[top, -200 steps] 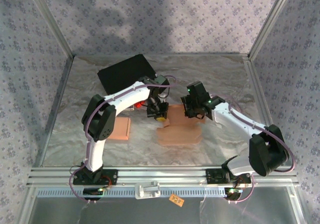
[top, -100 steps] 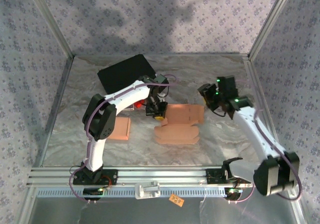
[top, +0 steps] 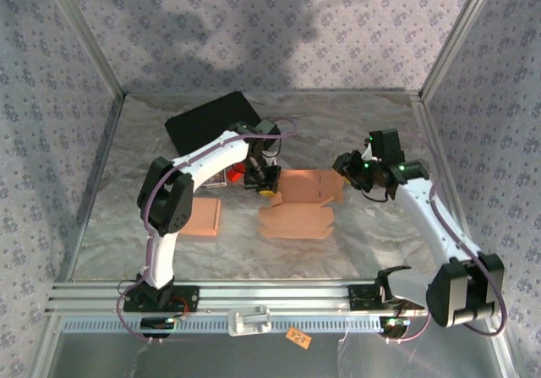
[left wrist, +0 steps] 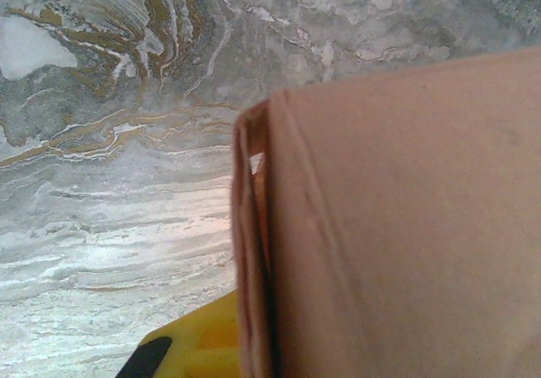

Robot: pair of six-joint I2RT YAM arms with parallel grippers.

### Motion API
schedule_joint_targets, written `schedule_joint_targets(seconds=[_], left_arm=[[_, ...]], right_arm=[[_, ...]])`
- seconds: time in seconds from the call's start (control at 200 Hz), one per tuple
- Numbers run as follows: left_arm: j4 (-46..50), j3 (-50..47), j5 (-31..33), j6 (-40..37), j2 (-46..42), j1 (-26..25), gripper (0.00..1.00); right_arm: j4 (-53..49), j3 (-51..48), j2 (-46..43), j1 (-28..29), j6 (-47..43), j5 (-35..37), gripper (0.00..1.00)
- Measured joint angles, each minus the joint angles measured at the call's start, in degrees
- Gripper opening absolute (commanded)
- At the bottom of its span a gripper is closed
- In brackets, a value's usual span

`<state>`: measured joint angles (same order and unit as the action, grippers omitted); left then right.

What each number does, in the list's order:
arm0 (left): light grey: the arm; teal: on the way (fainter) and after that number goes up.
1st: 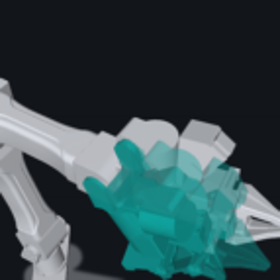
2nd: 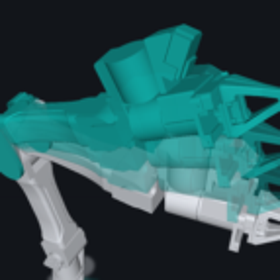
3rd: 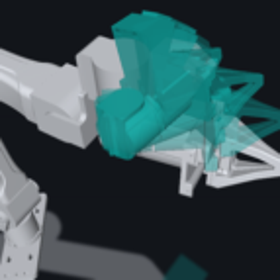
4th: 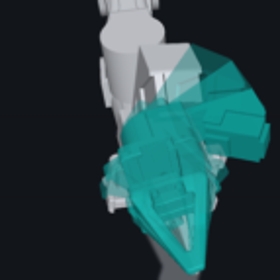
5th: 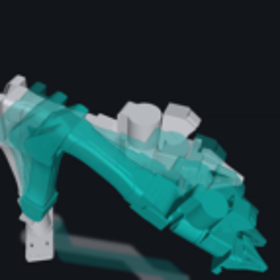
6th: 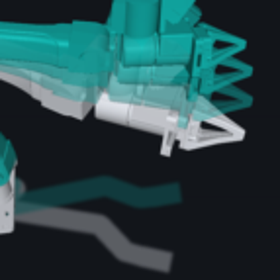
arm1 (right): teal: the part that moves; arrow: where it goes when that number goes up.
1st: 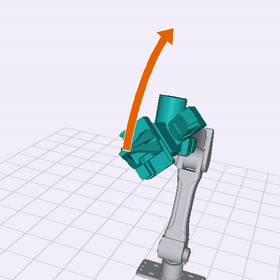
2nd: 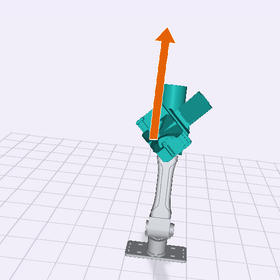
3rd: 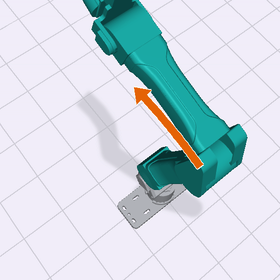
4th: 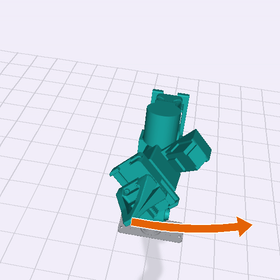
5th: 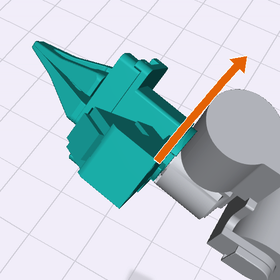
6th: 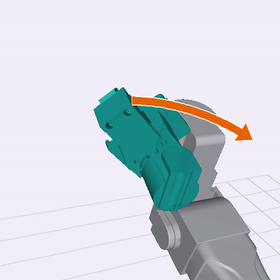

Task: Fold the paper box

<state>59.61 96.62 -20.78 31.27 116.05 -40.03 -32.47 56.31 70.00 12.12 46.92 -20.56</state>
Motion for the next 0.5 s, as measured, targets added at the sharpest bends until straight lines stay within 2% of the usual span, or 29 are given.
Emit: schedule_joint_targets(seconds=[0.21, 0.37, 0.5], left_arm=[[-0.3, 0.0, 0.0, 0.1, 0.0, -0.5, 0.0], [-0.6, 0.0, 0.0, 0.2, -0.1, -0.9, 0.0], [-0.9, 0.0, 0.0, 0.3, -0.1, -1.0, 0.0]], right_arm=[[1.2, 3.8, 7.0, 5.5, 0.3, 2.9, 0.4], [0.9, 4.3, 9.4, 6.3, -0.1, 5.8, 0.41], [1.0, 4.3, 10.6, 6.9, -0.3, 5.3, 0.44]])
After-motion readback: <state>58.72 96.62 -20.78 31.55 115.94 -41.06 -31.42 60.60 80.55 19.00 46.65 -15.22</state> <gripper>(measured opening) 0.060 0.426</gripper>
